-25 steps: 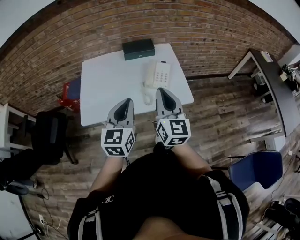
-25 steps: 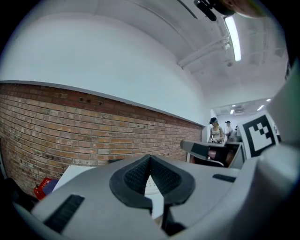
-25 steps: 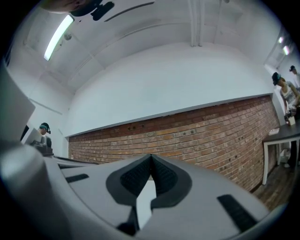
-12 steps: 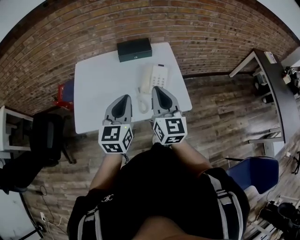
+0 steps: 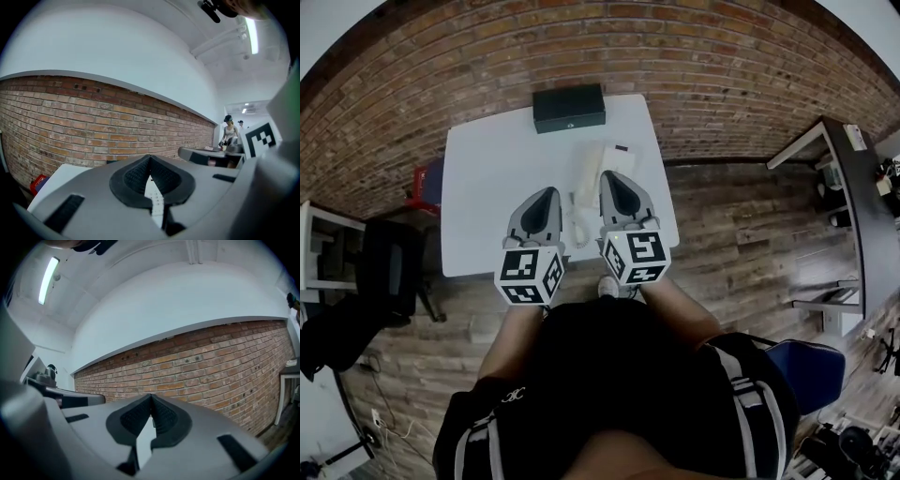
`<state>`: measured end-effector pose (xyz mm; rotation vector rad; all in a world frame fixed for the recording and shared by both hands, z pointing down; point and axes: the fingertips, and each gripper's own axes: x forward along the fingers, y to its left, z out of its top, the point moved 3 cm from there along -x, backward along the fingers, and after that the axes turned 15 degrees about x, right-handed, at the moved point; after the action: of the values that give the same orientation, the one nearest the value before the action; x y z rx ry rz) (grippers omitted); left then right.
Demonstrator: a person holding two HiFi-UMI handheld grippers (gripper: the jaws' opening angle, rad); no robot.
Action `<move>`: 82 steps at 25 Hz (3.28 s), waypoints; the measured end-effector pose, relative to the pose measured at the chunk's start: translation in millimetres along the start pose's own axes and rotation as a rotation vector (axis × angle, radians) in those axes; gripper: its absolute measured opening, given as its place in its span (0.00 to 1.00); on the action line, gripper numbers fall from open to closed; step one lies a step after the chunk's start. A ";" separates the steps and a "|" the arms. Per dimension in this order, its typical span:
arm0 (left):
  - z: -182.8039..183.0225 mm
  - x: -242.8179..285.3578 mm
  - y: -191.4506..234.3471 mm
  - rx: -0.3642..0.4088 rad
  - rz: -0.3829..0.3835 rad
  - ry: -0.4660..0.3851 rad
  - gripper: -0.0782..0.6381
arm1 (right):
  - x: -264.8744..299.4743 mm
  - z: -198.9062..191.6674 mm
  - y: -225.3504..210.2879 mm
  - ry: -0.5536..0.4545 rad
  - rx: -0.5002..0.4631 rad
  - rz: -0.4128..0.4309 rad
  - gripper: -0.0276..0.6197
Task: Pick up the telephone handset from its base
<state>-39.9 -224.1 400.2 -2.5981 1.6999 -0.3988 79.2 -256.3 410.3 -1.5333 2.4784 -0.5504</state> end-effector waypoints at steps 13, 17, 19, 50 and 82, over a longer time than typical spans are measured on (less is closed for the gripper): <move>-10.7 37.1 37.6 0.015 -0.032 0.019 0.11 | 59.6 -21.1 -16.4 0.072 0.026 -0.063 0.04; -19.2 44.5 59.4 0.018 -0.057 0.032 0.11 | 75.7 -34.6 -18.3 0.084 0.018 -0.129 0.04; -25.9 48.0 67.6 0.009 -0.071 0.047 0.11 | 84.9 -42.3 -22.0 0.100 0.023 -0.165 0.04; -61.8 29.1 137.1 -0.016 -0.029 0.117 0.10 | 158.3 -188.0 -112.9 0.516 0.229 -0.602 0.37; -69.3 28.6 143.1 -0.047 -0.019 0.121 0.10 | 166.2 -219.6 -124.6 0.704 0.276 -0.647 0.37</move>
<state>-173.0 -299.6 452.0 -2.6761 1.7415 -0.5339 32.6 -406.4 668.5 -2.2915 2.0759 -1.7040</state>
